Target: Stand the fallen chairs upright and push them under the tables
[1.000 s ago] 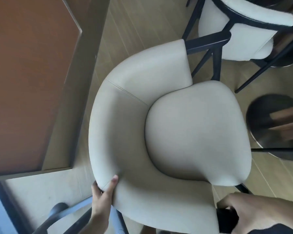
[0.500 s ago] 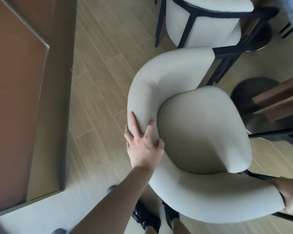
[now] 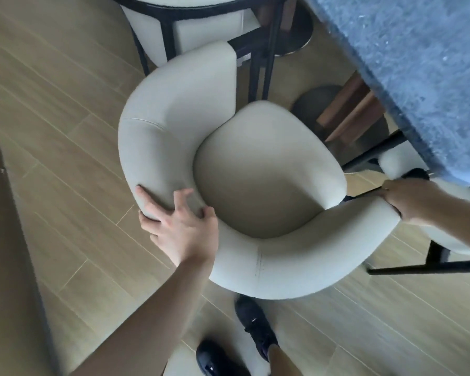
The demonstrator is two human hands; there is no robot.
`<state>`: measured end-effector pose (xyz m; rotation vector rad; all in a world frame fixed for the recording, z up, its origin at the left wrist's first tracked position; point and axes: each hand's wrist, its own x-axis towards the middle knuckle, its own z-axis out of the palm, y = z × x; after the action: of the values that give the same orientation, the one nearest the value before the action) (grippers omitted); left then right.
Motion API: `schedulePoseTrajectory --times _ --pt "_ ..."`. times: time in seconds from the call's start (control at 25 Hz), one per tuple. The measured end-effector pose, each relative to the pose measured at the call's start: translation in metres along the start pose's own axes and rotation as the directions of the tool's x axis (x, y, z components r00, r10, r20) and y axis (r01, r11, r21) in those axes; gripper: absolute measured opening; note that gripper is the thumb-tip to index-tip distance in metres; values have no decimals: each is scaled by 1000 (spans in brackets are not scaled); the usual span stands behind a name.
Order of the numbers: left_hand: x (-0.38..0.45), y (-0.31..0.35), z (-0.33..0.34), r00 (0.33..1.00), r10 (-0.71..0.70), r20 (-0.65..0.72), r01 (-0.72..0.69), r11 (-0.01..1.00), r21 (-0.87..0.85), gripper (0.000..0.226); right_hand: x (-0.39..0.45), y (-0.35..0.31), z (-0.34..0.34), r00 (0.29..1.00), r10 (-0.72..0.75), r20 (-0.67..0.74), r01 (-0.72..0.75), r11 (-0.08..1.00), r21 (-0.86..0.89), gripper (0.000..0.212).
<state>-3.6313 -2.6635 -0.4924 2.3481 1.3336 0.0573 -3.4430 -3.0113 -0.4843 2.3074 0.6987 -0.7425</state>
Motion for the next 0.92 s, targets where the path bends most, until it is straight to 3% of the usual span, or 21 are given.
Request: schedulePoseTrajectory --times 0.04,0.12,0.16,0.24,0.32,0.36,0.4,0.44,0.48,0.52,0.64,0.72,0.8,0.92 --pt "5 6 3 1000 3 -7 -3 1000 6 38 -4 0 -6 998 67 -1 -66 996 60 39" --pt "16 19 7 999 44 -7 -44 999 14 37 -13 -11 -22 974 185 -130 -174 980 94 40" --pt "21 24 8 998 55 15 -56 998 31 37 -17 -20 -29 954 228 -196 -183 958 223 42" --pt "27 30 5 992 51 120 -63 992 106 42 -31 -80 -51 932 265 -247 -70 801 595 30" --pt "30 30 -7 960 44 277 -101 976 194 51 -58 -163 -66 922 300 -246 3 627 779 29" --pt "32 25 -14 936 89 340 -182 950 252 55 -66 -195 -71 910 341 -237 -19 604 797 33" --pt "36 16 -22 901 232 367 -358 875 325 57 -68 -214 -74 873 416 -253 -48 591 805 34" --pt "41 6 -30 800 456 389 -592 705 391 63 -68 -222 -76 839 483 -250 -77 559 825 31" --pt "49 -3 -40 618 642 453 -785 479 392 71 -67 -223 -74 811 526 -254 -83 535 841 29" --pt "60 -8 -50 438 717 542 -898 323 298 79 -66 -220 -73 800 542 -258 -87 530 843 27" --pt "100 -9 -69 139 640 756 -984 174 33 89 -63 -217 -72 780 569 -262 -105 530 841 26" --pt "129 -2 -71 -32 566 824 -998 -56 0 101 -64 -224 -74 799 542 -260 -96 541 835 28" --pt "167 19 -69 -114 461 880 -965 -262 12 111 -61 -222 -70 781 561 -274 -97 543 834 30" --pt "209 49 -66 -157 395 905 -938 -346 -12 115 -58 -219 -67 763 575 -296 -91 549 831 25"
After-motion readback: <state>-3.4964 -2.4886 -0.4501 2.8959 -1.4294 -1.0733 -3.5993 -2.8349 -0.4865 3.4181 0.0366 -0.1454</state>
